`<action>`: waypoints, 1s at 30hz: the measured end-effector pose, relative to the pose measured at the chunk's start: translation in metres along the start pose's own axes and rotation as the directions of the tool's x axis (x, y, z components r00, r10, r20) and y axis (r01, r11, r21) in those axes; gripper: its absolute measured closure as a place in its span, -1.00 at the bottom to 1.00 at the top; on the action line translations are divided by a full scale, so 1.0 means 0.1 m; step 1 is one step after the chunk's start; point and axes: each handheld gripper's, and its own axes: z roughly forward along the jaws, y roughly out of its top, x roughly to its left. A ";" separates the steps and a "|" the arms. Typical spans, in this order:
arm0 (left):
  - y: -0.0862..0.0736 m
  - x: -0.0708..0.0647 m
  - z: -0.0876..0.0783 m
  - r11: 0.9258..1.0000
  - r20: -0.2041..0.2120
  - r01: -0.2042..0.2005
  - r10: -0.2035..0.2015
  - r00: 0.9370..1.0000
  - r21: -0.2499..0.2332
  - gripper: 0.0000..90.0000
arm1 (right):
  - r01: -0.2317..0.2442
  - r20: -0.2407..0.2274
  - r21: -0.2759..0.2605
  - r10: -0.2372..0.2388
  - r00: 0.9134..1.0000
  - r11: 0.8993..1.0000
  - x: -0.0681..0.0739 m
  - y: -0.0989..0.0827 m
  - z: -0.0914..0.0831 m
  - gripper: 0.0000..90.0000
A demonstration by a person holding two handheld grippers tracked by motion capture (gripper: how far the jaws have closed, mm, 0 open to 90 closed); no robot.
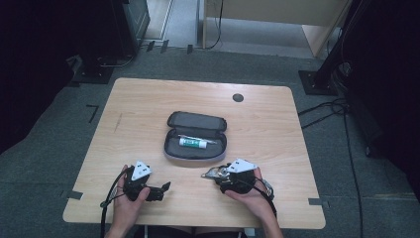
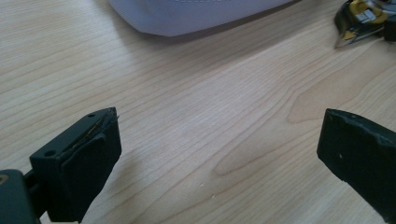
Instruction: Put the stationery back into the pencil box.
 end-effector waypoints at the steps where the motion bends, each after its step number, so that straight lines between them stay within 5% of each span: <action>1: 0.00 0.00 0.00 1.000 0.004 -0.001 0.001 1.000 -0.002 -1.00 | 0.012 -0.007 -0.005 -0.012 1.000 1.000 0.02 0.00 0.00 -0.37; 19: 0.00 -0.03 0.03 1.000 0.068 -0.018 0.018 0.998 0.002 -1.00 | 0.110 -0.098 -0.014 -0.111 0.989 0.994 0.28 0.07 0.08 -0.23; 30: -0.01 -0.06 0.03 0.998 0.127 -0.060 0.059 0.990 0.003 -1.00 | 0.117 -0.117 -0.008 -0.117 0.986 0.993 0.35 0.13 0.15 -0.46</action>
